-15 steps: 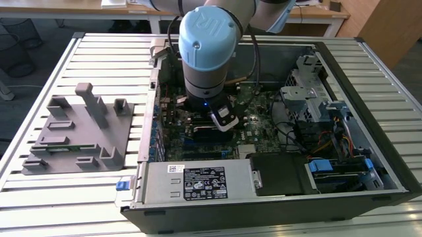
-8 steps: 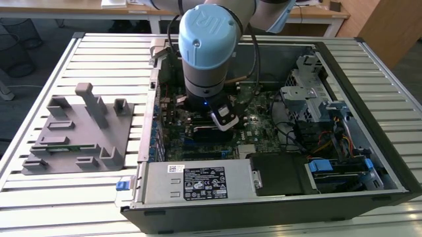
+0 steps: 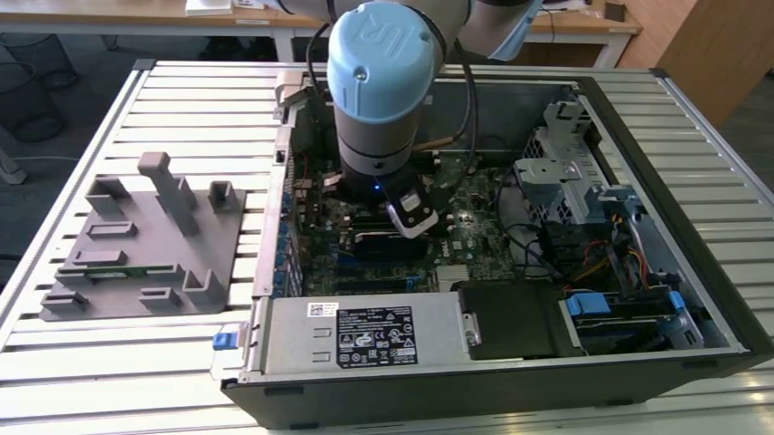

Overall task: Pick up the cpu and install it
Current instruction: 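Install the second cpu locking lever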

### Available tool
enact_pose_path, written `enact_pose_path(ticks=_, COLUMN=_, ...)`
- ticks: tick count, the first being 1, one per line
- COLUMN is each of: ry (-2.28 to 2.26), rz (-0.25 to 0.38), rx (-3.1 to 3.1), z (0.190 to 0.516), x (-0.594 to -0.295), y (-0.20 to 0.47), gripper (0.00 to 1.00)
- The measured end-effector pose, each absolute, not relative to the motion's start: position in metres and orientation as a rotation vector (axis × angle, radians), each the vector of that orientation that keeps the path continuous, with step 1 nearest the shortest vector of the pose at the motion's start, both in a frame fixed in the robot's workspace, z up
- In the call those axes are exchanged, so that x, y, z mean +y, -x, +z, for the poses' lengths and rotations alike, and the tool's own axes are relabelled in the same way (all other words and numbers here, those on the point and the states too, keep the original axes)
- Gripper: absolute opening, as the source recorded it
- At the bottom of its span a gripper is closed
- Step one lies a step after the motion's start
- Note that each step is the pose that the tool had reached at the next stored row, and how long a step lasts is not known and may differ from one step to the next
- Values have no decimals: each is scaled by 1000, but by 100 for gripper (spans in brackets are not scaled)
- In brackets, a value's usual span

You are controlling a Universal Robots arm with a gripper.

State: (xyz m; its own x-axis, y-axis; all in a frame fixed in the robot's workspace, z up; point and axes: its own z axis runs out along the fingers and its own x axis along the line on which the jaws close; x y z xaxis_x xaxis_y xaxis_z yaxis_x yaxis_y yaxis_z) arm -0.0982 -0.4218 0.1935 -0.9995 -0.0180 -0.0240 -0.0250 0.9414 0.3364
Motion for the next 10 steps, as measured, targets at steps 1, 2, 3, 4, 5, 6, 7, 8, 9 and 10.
enact_pose_path(ticks=1, ry=34, rz=533, rx=3075, z=195, x=-422, y=98, gripper=11)
enact_pose_path(ticks=2, ry=34, rz=533, rx=3075, z=198, x=-422, y=98, gripper=11)
enact_pose_path(ticks=3, ry=34, rz=533, rx=3075, z=201, x=-422, y=98, gripper=11)
enact_pose_path(ticks=4, ry=34, rz=533, rx=3075, z=203, x=-422, y=98, gripper=11)
enact_pose_path(ticks=5, ry=34, rz=533, rx=3075, z=205, x=-422, y=98, gripper=11)
enact_pose_path(ticks=6, ry=34, rz=533, rx=3075, z=206, x=-422, y=98, gripper=11)
enact_pose_path(ticks=7, ry=34, rz=533, rx=3075, z=208, x=-422, y=98, gripper=11)
enact_pose_path(ticks=8, ry=34, rz=533, rx=3075, z=210, x=-422, y=98, gripper=11)
enact_pose_path(ticks=9, ry=34, rz=533, rx=3075, z=212, x=-422, y=98, gripper=11)
enact_pose_path(ticks=10, ry=34, rz=533, rx=3075, z=214, x=-422, y=98, gripper=11)
